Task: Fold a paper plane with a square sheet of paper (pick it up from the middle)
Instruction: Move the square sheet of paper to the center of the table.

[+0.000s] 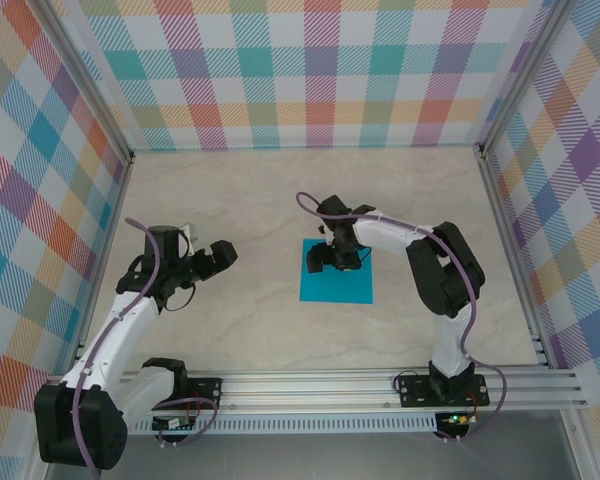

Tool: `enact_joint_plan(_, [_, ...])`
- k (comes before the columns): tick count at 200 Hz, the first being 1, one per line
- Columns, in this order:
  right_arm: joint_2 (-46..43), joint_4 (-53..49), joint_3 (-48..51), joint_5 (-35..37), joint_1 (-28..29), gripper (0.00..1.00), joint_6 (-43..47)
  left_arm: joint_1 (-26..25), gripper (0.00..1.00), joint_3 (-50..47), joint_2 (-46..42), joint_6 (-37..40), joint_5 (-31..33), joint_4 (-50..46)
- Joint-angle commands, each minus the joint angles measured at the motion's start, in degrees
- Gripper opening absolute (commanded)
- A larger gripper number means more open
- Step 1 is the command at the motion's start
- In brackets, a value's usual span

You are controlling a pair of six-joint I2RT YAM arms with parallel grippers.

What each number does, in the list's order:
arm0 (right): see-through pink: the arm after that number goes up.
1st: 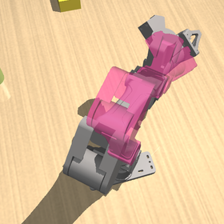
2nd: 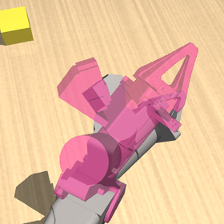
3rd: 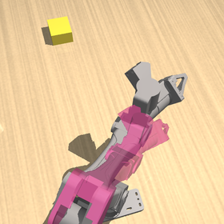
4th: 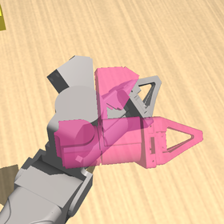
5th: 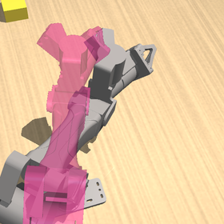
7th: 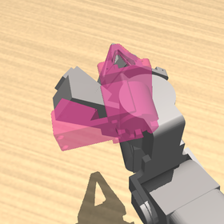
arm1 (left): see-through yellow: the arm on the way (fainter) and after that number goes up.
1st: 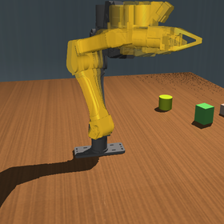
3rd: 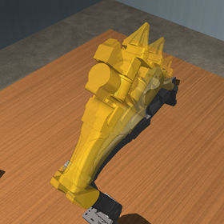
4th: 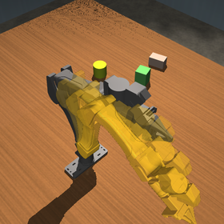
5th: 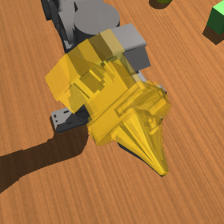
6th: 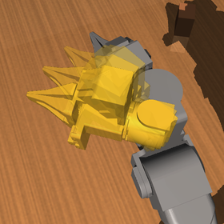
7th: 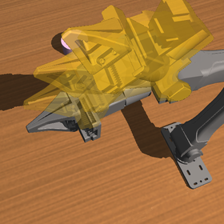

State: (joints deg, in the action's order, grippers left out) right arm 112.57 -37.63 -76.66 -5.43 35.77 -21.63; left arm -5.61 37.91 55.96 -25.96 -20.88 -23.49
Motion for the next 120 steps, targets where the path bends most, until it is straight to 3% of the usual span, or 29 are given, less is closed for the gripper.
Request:
enact_joint_plan(1, [1.0, -1.5, -1.0, -2.4, 1.6, 0.83, 1.0, -0.5, 1.00, -0.7, -0.8, -0.4, -2.4, -1.0])
enact_joint_plan(32, [-2.9, -2.8, -1.7, 1.7, 1.6, 0.83, -2.3, -0.5, 1.00, -0.7, 1.1, -0.7, -3.8, 0.2])
enact_joint_plan(69, [-4.2, -8.7, -2.9, 11.4, -0.4, 0.84, -10.4, -0.7, 1.00, -0.8, 1.6, -1.4, -5.2, 1.9])
enact_joint_plan(83, [-3.8, -10.7, -3.9, 14.3, -0.8, 0.89, -12.3, -1.3, 1.00, -0.5, 2.0, -1.5, -5.3, 2.1])
enact_joint_plan(120, [0.7, -11.7, -7.6, 11.7, -1.2, 1.00, -13.2, -2.5, 1.00, -0.4, 3.7, -1.5, -5.5, 2.4])
